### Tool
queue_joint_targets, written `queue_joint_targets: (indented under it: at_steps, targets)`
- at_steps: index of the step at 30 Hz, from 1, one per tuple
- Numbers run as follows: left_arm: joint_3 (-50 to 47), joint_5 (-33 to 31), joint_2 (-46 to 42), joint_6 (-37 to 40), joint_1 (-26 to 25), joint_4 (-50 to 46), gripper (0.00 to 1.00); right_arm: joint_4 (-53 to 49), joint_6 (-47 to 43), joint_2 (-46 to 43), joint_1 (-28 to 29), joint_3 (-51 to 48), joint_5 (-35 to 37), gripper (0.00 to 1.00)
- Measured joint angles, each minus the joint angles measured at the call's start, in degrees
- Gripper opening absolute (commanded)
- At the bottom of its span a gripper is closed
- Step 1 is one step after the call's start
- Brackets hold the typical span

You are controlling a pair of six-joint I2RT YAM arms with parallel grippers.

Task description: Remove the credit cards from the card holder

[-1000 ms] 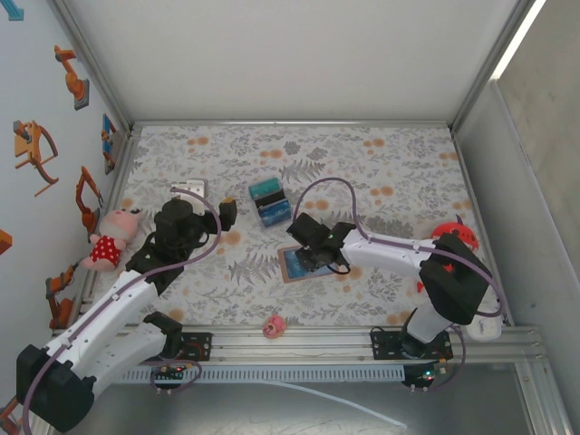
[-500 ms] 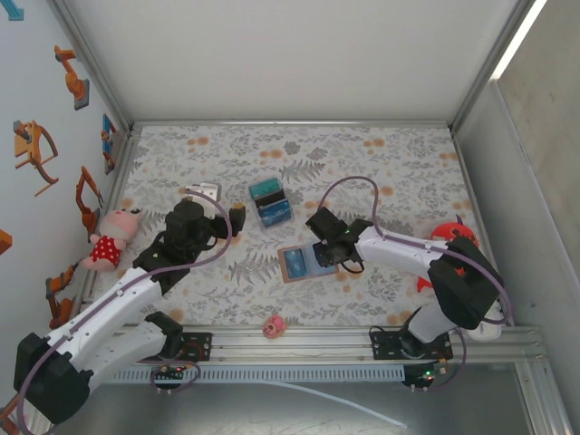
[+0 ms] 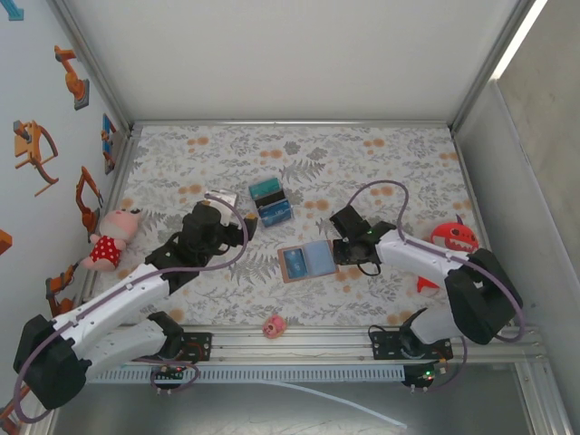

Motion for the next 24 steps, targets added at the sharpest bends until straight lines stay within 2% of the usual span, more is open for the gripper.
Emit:
queue_joint_targets:
  at_steps: [11,24]
  targets:
    - [-2.1,-1.9,7.4,0.6,-7.4,2.1,0.97,0.0,2.5,-8.7,-2.2,-1.6,-2.4,0.30]
    - [-3.9,2.8,20.4,-1.8,-9.4,10.5,0.97,0.5,4.9,-8.8,-2.2,-1.4,-8.7,0.30]
